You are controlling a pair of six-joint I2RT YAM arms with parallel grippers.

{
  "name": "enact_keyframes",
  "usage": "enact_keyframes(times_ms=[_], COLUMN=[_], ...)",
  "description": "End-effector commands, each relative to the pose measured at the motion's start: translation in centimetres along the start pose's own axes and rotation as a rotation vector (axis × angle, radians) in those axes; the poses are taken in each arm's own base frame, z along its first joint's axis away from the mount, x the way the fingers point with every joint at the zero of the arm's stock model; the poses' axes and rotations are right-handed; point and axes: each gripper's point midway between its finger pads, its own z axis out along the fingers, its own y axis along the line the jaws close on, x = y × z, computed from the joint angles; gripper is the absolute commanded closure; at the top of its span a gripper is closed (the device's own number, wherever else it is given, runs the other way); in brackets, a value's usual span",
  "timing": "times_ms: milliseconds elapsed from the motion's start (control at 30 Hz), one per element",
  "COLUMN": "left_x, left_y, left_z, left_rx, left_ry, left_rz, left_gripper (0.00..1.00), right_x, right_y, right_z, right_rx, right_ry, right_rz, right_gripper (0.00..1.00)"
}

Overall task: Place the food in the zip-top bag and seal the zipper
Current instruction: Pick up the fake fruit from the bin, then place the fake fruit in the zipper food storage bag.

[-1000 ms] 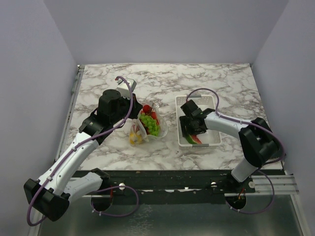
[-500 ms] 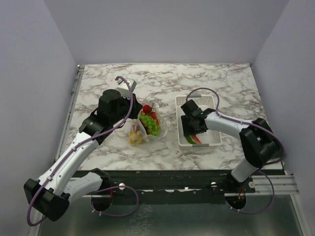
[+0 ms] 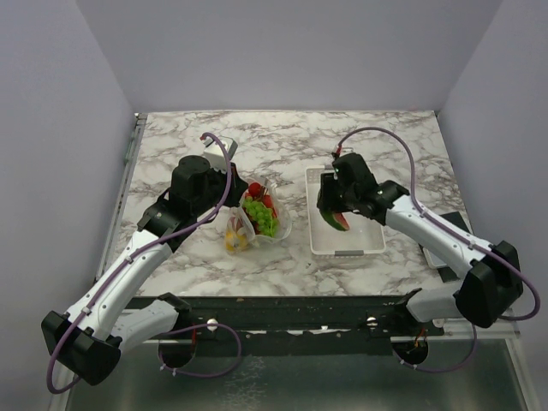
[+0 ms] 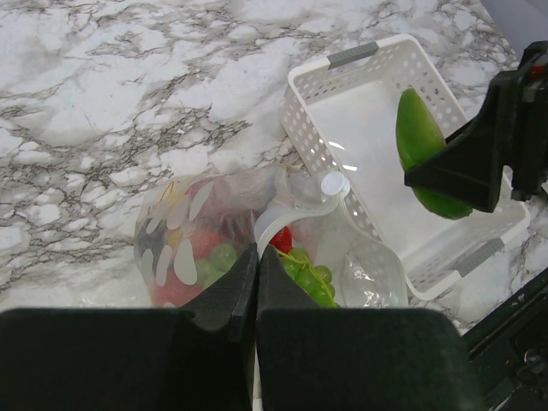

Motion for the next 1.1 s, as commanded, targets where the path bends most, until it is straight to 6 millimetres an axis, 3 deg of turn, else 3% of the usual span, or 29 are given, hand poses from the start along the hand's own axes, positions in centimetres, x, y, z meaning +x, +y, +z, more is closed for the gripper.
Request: enact_keyframes(times_ms=[0, 233, 700, 867, 1067], left_x=[-1.2, -1.1, -1.0, -1.0, -1.0], left_y=[0.0, 0.0, 0.1, 0.1, 0.1], left_z=[0.1, 0.3, 0.3, 0.3, 0.4], left_rx=[0.000, 0.001, -0.006, -0.006, -0.006], left_ry=[-0.048, -0.043, -0.041, -0.039, -0.036], left_rz=[-0.003, -0.004, -0.005, -0.004, -0.004], left_gripper=[1.00, 1.00, 1.00, 1.00, 1.00], right_x=[-2.5, -3.8, -1.4, -0.5, 0.7], right_y=[2.3, 5.4, 10.9, 12.5, 15.1], right_z=[-3.0, -7.5, -14.9, -16.2, -15.5], right_rx=[-0.145, -0.364, -0.798, -0.875, -0.823], right_ry=[-0.076, -0.146, -0.110, -0.062, -0.009], right_rz=[-0.016, -0.111, -0.273, -0.334, -0.469], right_gripper=[0.75, 0.75, 0.76, 0.77, 0.77])
